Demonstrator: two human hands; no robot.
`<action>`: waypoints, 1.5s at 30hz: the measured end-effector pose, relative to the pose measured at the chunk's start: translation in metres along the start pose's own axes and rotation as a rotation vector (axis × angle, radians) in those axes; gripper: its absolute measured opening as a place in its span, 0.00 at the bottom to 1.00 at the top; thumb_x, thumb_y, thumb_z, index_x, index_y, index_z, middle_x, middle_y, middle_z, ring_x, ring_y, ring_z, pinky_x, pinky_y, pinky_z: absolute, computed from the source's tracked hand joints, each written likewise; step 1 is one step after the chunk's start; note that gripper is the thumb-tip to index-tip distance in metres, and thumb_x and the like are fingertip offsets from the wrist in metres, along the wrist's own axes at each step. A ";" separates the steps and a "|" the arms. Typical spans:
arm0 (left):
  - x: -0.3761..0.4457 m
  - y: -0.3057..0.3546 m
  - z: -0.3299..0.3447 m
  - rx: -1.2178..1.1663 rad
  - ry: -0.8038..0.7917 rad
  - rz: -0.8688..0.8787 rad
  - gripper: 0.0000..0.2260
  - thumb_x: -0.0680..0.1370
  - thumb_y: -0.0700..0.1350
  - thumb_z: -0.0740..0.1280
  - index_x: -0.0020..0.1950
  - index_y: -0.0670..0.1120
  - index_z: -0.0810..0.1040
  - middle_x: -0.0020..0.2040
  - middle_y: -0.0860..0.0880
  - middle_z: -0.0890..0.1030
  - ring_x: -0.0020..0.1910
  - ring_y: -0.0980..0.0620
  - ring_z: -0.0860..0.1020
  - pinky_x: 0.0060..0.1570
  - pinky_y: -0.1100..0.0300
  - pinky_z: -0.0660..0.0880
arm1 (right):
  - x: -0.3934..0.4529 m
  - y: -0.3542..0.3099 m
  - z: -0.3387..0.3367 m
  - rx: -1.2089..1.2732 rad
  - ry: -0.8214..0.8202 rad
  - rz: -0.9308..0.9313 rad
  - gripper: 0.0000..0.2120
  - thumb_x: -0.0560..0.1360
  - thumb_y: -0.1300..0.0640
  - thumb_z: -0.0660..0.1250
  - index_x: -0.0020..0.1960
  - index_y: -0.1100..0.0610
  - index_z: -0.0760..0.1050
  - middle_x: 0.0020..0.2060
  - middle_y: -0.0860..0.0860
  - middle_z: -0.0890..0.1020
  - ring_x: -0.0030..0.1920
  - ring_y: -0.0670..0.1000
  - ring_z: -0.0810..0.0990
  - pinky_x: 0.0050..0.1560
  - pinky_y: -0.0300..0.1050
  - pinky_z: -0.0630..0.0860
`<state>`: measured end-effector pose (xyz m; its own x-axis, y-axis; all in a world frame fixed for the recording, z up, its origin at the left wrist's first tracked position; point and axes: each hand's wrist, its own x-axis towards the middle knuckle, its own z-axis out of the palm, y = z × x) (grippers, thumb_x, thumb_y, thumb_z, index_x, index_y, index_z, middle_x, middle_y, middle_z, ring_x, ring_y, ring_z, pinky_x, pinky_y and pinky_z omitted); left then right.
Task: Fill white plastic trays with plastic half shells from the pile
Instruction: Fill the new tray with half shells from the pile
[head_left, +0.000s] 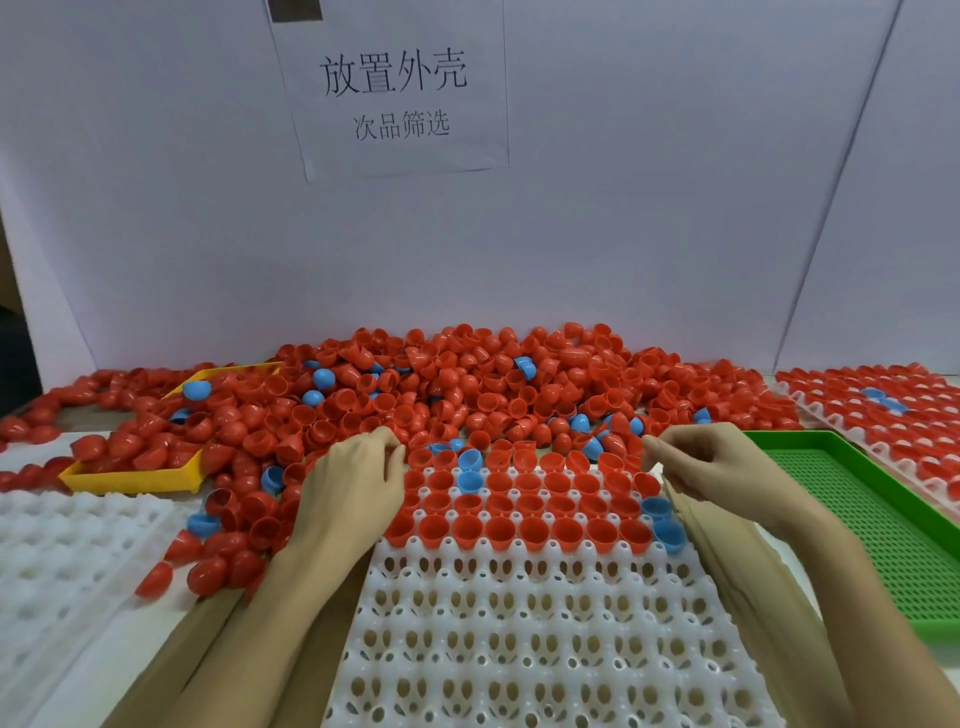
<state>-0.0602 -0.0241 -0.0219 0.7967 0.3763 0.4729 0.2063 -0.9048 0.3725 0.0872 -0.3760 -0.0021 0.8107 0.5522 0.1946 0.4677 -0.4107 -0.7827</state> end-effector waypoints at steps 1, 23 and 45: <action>0.001 0.002 0.003 -0.029 -0.001 0.014 0.06 0.83 0.46 0.64 0.52 0.48 0.80 0.44 0.52 0.80 0.43 0.52 0.79 0.38 0.61 0.73 | 0.002 -0.001 0.006 -0.004 0.040 -0.018 0.19 0.79 0.38 0.65 0.40 0.50 0.85 0.26 0.49 0.77 0.27 0.47 0.71 0.31 0.36 0.69; 0.140 0.052 0.086 0.593 -0.340 0.470 0.27 0.84 0.42 0.62 0.82 0.55 0.58 0.76 0.47 0.69 0.73 0.41 0.66 0.67 0.47 0.70 | 0.008 -0.006 0.036 -0.091 0.260 -0.181 0.22 0.85 0.50 0.64 0.35 0.54 0.82 0.22 0.48 0.71 0.23 0.44 0.66 0.28 0.36 0.64; -0.017 0.068 -0.011 -1.092 -0.167 0.015 0.14 0.73 0.48 0.79 0.58 0.56 0.83 0.55 0.54 0.85 0.53 0.53 0.84 0.44 0.62 0.82 | -0.006 -0.065 0.049 0.324 -0.078 -0.197 0.13 0.79 0.51 0.73 0.63 0.48 0.81 0.43 0.50 0.87 0.35 0.46 0.84 0.34 0.36 0.77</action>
<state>-0.0660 -0.0904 0.0043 0.8786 0.2604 0.4003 -0.3513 -0.2154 0.9112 0.0346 -0.3177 0.0187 0.6816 0.6560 0.3243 0.4660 -0.0474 -0.8835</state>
